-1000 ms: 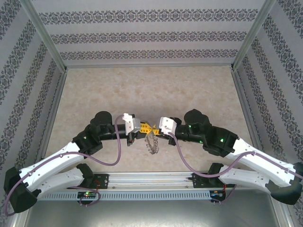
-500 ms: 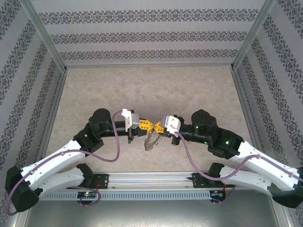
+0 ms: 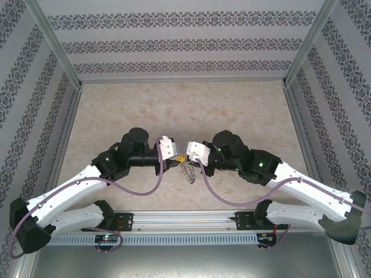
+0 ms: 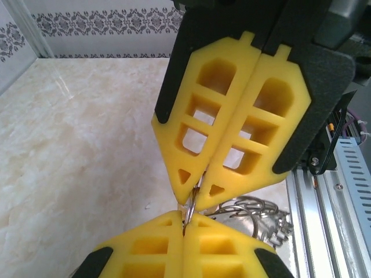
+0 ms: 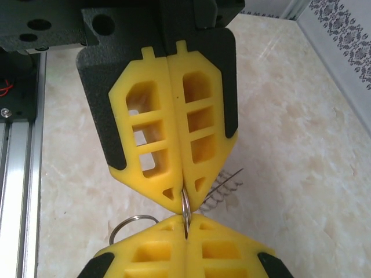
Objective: Put the keys on the keyring
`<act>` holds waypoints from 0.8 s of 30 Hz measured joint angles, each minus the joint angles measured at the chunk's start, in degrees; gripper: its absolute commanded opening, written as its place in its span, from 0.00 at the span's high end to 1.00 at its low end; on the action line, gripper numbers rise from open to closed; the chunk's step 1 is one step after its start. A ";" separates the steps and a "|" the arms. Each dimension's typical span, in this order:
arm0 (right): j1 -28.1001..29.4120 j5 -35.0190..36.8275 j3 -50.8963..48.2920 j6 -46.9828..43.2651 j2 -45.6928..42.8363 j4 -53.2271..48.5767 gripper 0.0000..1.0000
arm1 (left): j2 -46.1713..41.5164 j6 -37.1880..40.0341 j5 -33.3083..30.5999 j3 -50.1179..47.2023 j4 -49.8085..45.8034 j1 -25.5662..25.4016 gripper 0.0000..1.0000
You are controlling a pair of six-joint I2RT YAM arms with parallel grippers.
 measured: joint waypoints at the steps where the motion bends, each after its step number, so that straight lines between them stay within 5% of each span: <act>1: 0.02 -0.17 0.00 0.00 -0.22 0.33 0.95 | -0.52 -0.07 0.11 -0.33 0.52 0.00 1.00; 4: 0.39 -1.66 -0.28 0.42 -1.55 2.08 0.86 | -3.43 -1.27 1.57 -2.64 4.20 0.17 1.00; 10: 0.66 -5.25 -2.08 0.76 -5.79 6.86 0.84 | -6.47 -8.92 8.07 -7.48 18.12 1.03 1.00; 19: 0.61 -6.80 -3.45 1.90 -8.07 10.14 0.93 | -5.68 -20.04 13.33 -13.42 36.09 2.43 1.00; 24: 0.61 -7.26 -3.69 2.23 -8.74 10.78 0.74 | -5.84 -20.48 13.64 -13.31 36.83 2.40 1.00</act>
